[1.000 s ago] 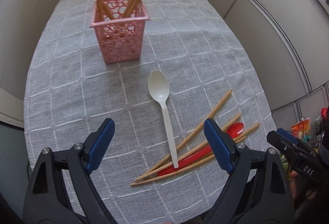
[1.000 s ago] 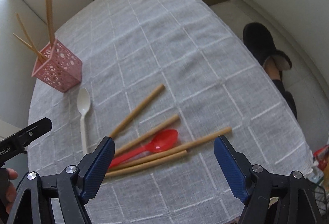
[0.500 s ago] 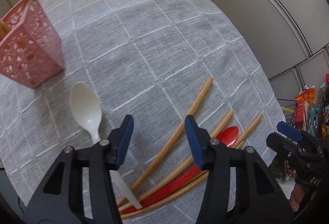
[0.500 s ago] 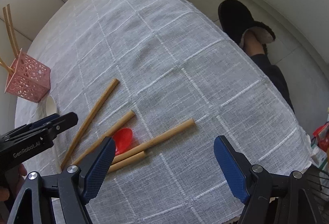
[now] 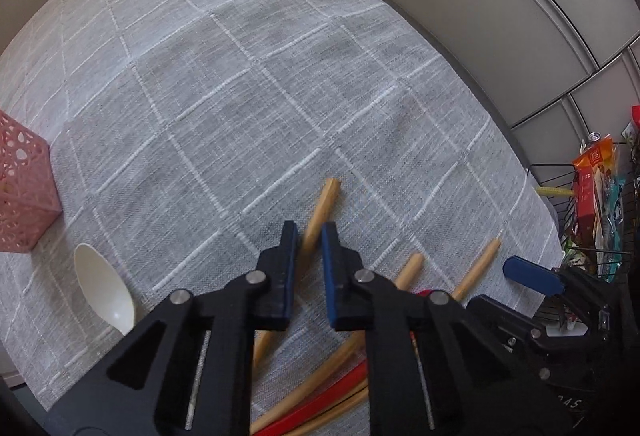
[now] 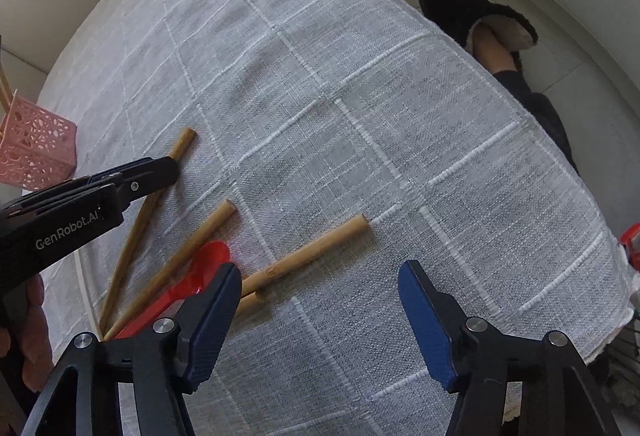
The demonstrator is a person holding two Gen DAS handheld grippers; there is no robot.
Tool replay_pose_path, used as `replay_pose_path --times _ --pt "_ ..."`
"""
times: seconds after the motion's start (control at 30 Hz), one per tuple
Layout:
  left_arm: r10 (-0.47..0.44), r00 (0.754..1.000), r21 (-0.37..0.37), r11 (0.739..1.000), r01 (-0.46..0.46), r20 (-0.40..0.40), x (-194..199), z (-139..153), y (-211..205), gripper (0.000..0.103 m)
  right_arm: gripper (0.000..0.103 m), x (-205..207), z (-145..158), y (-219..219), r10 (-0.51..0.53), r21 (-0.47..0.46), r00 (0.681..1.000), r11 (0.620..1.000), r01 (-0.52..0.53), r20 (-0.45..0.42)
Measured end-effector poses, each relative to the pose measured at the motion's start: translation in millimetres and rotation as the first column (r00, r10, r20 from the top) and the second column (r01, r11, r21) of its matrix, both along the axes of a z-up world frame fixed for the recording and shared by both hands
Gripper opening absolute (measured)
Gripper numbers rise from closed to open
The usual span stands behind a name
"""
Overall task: Organize utensils
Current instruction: 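Grasp a chopstick with the left tool while the right tool grasps another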
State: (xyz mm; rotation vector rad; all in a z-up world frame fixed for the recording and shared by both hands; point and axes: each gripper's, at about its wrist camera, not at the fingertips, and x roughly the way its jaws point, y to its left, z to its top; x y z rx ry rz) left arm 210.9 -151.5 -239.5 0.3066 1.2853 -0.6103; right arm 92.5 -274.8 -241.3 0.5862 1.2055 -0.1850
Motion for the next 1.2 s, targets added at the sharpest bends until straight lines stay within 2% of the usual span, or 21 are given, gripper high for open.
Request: replay_pose_path --times 0.13,0.27,0.4,0.43,0.57,0.7,0.87,1.0,1.2 --pt "0.019 0.999 0.018 1.000 -0.020 0.027 -2.1 4.6 11.1 0.012 0.063 5.0 1.4 2.6 -0.033 -0.002 0.999 0.999 0.033 0.003" --pt "0.071 0.996 -0.002 0.998 -0.070 0.051 1.3 14.8 29.6 0.011 0.058 12.0 1.8 8.6 -0.068 -0.009 0.998 0.998 0.069 0.007" --pt "0.110 0.991 -0.036 0.994 -0.107 0.083 1.5 28.8 48.3 0.011 0.055 25.0 3.5 18.7 -0.106 -0.075 0.994 0.992 0.106 0.005" --pt "0.119 0.989 -0.045 0.992 -0.115 0.089 2.2 31.1 52.9 0.011 0.047 28.8 1.9 20.6 -0.112 -0.074 0.994 0.991 0.112 0.000" --pt "0.151 0.982 -0.078 0.987 -0.143 0.112 -2.4 46.7 68.7 0.011 0.035 37.9 2.3 31.0 -0.161 -0.131 0.987 0.978 0.160 0.003" --pt "0.172 0.975 -0.098 0.982 -0.159 0.141 -10.2 59.2 86.1 0.010 0.020 47.1 1.2 34.6 -0.209 -0.132 0.978 0.969 0.209 0.014" --pt "0.204 0.967 -0.124 0.975 -0.186 0.154 -12.2 69.9 100.8 0.010 0.015 58.6 0.2 32.0 -0.248 -0.107 0.968 0.962 0.250 0.036" --pt "0.237 0.956 -0.156 0.965 -0.212 0.170 -15.0 81.6 115.5 0.010 0.011 73.1 3.1 28.4 -0.241 -0.056 0.968 0.968 0.245 0.069" --pt "0.309 0.933 -0.211 0.940 -0.269 0.187 -12.1 95.2 136.5 0.009 0.009 85.9 27.4 29.9 -0.199 -0.053 0.966 0.976 0.210 0.167"
